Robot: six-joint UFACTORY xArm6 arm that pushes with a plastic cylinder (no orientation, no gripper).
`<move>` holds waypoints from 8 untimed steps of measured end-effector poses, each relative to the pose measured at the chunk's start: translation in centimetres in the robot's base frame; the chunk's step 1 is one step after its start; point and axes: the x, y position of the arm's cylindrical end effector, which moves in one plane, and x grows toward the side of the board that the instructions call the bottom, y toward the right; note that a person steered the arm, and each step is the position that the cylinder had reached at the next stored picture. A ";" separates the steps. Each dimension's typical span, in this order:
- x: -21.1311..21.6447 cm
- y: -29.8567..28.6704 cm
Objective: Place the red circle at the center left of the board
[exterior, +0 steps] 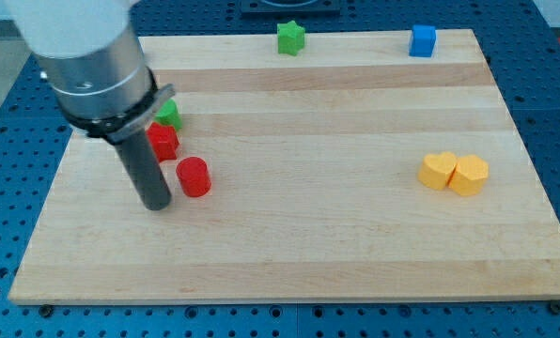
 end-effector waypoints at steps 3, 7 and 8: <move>2.1 10.4; -0.1 8.9; -3.0 11.0</move>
